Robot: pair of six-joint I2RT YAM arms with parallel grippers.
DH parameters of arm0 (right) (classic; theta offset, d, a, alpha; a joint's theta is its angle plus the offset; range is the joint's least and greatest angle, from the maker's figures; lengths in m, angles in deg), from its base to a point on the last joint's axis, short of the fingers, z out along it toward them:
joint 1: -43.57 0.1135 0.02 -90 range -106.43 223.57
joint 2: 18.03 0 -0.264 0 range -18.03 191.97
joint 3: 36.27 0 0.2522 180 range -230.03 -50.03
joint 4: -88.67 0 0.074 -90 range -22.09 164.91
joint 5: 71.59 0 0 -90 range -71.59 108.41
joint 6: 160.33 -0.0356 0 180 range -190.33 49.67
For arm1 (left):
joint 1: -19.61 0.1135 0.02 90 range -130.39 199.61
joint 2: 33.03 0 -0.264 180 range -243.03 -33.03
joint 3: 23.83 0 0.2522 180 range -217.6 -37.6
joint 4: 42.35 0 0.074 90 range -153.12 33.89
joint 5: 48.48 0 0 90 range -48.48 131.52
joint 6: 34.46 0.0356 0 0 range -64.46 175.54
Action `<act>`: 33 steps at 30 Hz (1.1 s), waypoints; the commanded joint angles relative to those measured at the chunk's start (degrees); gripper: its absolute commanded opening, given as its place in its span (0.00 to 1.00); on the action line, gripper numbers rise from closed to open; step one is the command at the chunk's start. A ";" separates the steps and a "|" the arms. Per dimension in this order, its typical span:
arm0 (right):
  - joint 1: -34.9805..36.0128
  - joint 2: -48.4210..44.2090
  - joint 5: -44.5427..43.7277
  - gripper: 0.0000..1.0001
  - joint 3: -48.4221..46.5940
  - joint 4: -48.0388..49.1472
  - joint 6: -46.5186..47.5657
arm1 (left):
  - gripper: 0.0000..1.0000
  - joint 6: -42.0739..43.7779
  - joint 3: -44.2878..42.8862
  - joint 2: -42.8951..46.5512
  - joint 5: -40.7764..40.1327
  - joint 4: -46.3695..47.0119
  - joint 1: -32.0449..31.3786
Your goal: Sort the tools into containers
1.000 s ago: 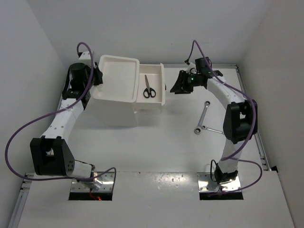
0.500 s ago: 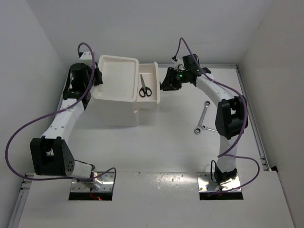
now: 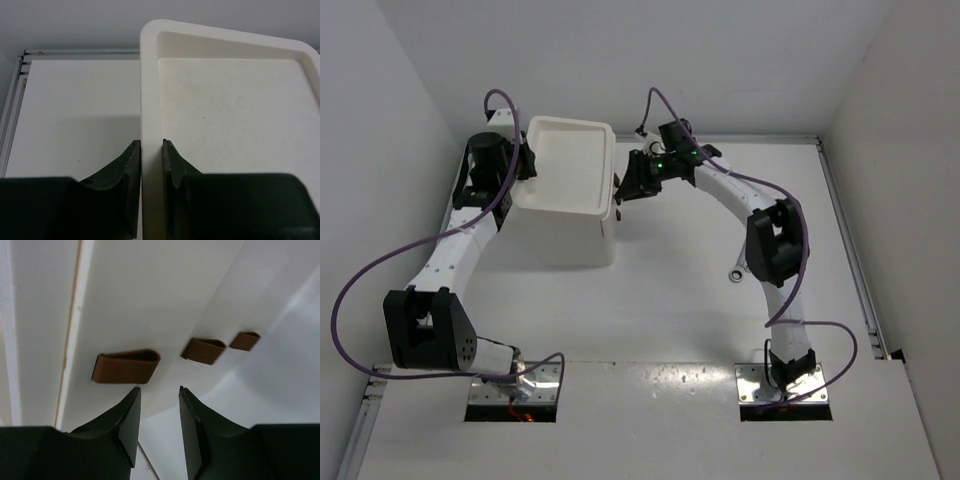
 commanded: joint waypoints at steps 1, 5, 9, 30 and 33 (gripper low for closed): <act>2.53 1.50 2.50 0.37 -4.07 3.06 -1.68 | 0.00 -1.86 5.46 -6.51 5.80 -14.06 -2.70; 3.07 1.51 2.50 0.37 -5.48 2.54 -0.64 | 0.00 -1.86 5.46 -7.65 6.33 -14.06 -3.22; 1.84 -0.95 1.72 0.39 -3.46 1.92 0.86 | 0.00 -2.39 5.46 -8.18 7.46 -14.06 -4.54; -10.38 -14.05 -0.22 0.46 9.38 0.08 5.43 | 0.00 -10.91 1.78 -12.92 2.81 -15.90 -21.07; -10.38 -14.05 -0.22 0.46 9.38 0.60 4.91 | 0.00 -11.62 0.02 -14.23 0.01 -16.69 -24.40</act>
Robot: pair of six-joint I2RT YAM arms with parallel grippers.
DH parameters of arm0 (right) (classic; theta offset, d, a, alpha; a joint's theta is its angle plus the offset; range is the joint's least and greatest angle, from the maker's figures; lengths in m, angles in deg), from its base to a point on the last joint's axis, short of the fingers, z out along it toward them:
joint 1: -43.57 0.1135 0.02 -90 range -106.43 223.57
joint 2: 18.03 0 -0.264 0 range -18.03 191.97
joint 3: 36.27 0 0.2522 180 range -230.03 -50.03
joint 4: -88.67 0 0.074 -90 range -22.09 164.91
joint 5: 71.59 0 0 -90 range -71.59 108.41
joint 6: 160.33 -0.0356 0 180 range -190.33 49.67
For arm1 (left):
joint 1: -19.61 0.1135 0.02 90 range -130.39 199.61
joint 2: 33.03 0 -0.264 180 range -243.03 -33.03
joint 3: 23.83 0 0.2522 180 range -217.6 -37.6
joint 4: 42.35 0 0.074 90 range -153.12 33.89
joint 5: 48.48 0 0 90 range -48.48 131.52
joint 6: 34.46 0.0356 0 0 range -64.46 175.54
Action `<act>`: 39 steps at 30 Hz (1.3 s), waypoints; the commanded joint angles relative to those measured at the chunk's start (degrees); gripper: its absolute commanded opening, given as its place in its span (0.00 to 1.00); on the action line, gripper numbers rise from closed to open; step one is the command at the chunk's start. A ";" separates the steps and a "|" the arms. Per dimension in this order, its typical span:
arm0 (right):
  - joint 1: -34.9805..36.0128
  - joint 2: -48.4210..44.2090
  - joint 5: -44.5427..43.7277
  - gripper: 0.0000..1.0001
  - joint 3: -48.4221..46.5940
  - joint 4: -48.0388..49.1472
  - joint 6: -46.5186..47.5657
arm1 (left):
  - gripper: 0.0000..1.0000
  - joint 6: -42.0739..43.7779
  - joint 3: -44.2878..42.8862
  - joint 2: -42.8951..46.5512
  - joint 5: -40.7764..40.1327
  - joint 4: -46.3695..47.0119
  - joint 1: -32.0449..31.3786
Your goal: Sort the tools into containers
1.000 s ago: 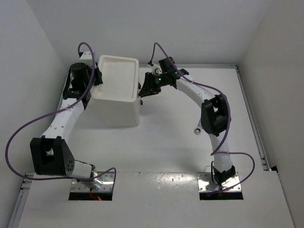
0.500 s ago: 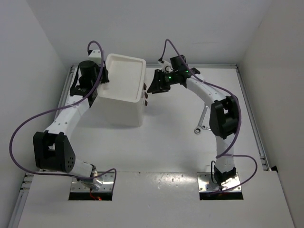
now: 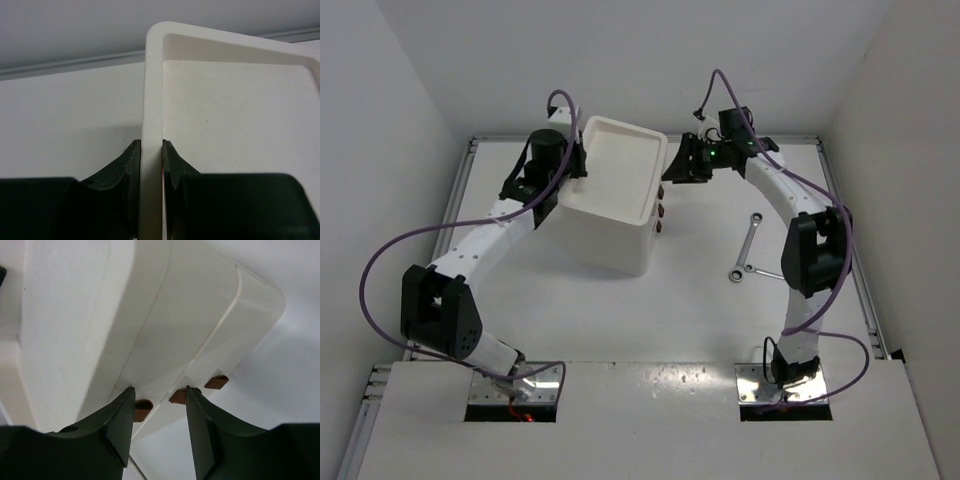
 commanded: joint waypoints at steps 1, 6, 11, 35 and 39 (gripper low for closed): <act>0.61 -2.31 1.16 0.46 -0.04 2.13 -0.01 | 0.00 -10.87 4.89 -8.82 7.06 -17.07 -7.93; 0.61 -1.70 1.16 0.46 -0.56 4.15 -1.24 | 0.00 -12.98 3.39 -11.02 6.44 -18.30 -9.87; 0.61 0.24 1.16 0.46 -3.29 4.15 -1.76 | 0.00 -13.52 2.78 -11.02 6.44 -18.30 -12.85; 0.61 0.67 -1.74 0.47 -3.82 3.63 -1.24 | 0.26 -14.84 7.70 -5.48 -2.17 -17.50 -19.10; 0.61 -1.69 -2.97 0.47 -2.60 3.10 -0.10 | 0.36 -14.22 5.94 -3.12 -6.56 -18.12 -19.10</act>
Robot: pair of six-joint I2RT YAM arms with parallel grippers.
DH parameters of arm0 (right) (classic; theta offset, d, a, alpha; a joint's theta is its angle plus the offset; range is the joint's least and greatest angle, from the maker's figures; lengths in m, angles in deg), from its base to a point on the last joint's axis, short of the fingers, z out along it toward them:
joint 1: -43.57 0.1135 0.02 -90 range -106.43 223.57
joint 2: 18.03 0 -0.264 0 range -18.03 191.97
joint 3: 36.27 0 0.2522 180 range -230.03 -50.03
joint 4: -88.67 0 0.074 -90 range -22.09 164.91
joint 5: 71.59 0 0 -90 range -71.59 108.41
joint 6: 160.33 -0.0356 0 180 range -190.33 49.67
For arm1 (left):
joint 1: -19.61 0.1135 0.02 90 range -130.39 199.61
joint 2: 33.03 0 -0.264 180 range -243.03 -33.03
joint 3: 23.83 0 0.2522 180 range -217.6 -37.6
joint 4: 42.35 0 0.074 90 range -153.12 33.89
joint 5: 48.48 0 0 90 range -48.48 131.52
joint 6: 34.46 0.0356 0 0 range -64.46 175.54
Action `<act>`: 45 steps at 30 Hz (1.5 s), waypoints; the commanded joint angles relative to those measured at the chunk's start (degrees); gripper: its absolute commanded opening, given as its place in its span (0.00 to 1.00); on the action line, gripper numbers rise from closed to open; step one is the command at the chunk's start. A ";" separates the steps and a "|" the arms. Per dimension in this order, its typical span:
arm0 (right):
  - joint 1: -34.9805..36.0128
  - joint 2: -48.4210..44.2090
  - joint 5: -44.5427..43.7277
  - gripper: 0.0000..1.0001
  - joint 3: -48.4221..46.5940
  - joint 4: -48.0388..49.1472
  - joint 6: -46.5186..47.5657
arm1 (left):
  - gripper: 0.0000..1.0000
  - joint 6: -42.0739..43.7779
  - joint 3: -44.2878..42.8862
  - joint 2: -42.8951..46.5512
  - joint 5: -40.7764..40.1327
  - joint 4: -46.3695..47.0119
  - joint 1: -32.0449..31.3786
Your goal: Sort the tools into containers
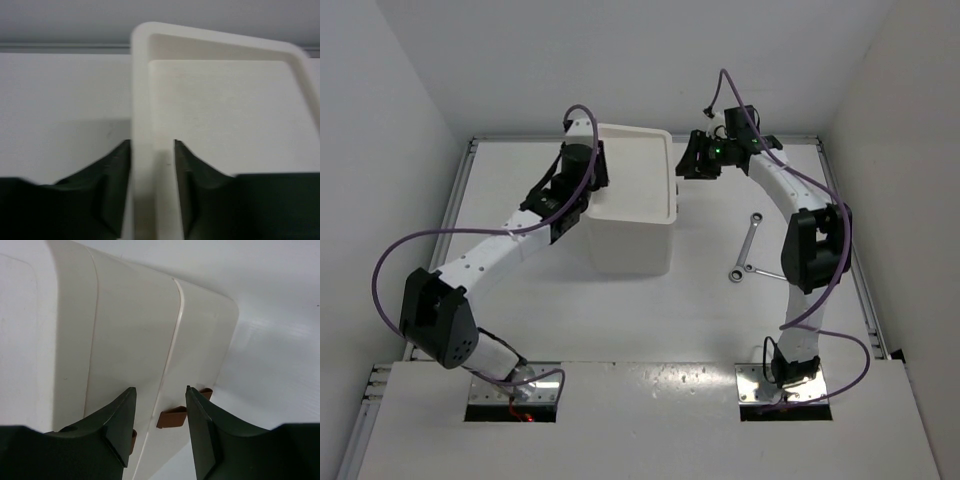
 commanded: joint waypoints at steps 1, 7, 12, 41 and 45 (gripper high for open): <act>2.30 -5.10 3.94 0.47 -0.37 3.84 0.09 | 0.50 -5.91 4.57 -4.07 11.45 -16.33 -7.69; 1.68 -11.26 0.76 0.50 2.54 3.32 2.65 | 0.68 -4.34 -0.25 -3.45 8.19 -18.61 -6.47; -0.16 -18.19 -2.13 0.50 4.74 2.70 6.76 | 0.68 -3.19 -7.46 -2.40 7.48 -19.67 -1.90; -11.33 -9.79 -30.44 0.52 13.19 -28.49 7.22 | 1.00 -0.46 -7.31 16.94 0.97 -22.57 19.99; -11.33 -1.79 -31.05 0.49 8.00 -32.54 4.50 | 1.00 -1.60 -5.37 17.46 5.10 -22.04 24.03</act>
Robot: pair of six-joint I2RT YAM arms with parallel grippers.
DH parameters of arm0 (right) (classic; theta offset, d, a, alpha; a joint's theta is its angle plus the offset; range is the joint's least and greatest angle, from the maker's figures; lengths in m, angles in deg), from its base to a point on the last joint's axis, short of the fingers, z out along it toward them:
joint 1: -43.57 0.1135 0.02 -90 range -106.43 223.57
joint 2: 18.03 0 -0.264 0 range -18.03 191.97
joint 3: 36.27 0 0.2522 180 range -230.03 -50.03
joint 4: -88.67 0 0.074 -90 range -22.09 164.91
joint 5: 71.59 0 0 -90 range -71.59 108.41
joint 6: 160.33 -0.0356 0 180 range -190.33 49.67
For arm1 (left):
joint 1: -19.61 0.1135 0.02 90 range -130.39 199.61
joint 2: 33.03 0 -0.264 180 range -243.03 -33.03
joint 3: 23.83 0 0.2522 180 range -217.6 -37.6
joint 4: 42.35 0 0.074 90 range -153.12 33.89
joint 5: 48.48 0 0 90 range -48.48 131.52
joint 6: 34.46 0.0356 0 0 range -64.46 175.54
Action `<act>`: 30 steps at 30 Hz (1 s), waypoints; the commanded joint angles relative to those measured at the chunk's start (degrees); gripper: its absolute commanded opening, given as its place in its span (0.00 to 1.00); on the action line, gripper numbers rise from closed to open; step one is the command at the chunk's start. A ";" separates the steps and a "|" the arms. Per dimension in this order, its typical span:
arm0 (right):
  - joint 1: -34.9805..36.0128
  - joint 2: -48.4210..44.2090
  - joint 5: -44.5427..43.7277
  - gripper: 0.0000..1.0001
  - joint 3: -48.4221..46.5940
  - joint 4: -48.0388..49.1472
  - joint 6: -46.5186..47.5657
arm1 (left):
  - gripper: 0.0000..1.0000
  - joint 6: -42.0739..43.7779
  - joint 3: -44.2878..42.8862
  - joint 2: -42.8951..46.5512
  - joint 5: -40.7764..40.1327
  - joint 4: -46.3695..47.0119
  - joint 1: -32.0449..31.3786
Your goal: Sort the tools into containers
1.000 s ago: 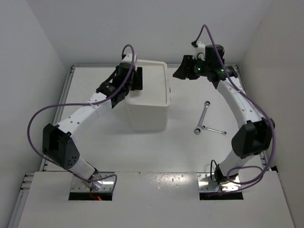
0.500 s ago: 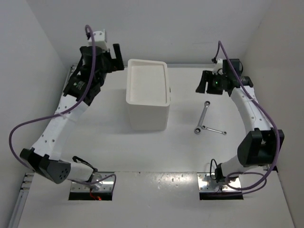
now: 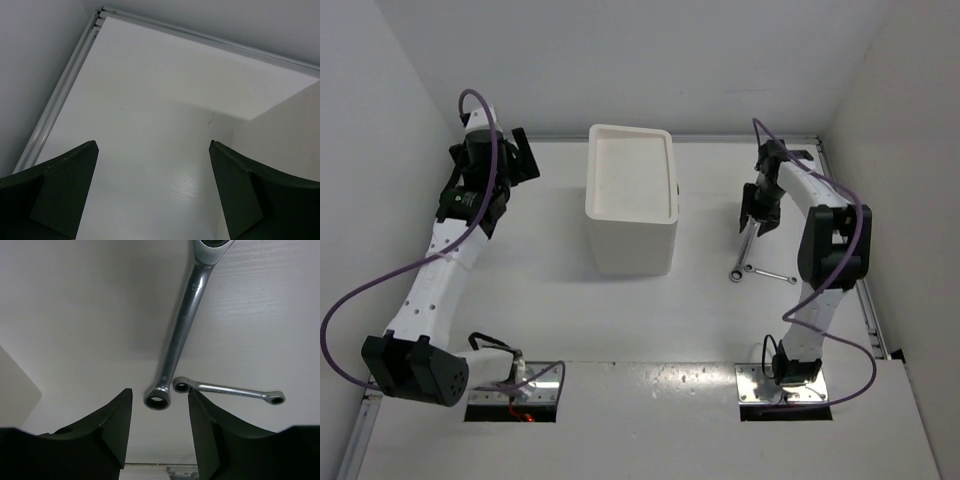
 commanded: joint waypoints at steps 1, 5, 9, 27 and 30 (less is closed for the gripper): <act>0.17 4.25 -2.51 0.49 -4.53 -5.24 -3.70 | 1.00 -1.93 0.16 1.97 4.34 1.37 3.60; -0.35 8.30 -1.72 0.49 -5.94 -5.95 -4.41 | 1.00 -2.46 2.18 1.97 6.46 1.89 5.89; -0.97 10.15 -0.49 0.46 -5.94 -5.95 -5.64 | 1.00 -3.16 2.80 1.97 8.66 2.42 7.30; -2.56 17.36 -0.31 0.45 -9.37 -3.14 -7.92 | 1.00 -4.75 2.80 -0.93 15.51 2.42 12.92; -3.08 18.85 -0.83 0.42 -9.37 -3.14 -8.45 | 1.00 -5.27 2.80 -0.93 16.04 2.42 13.45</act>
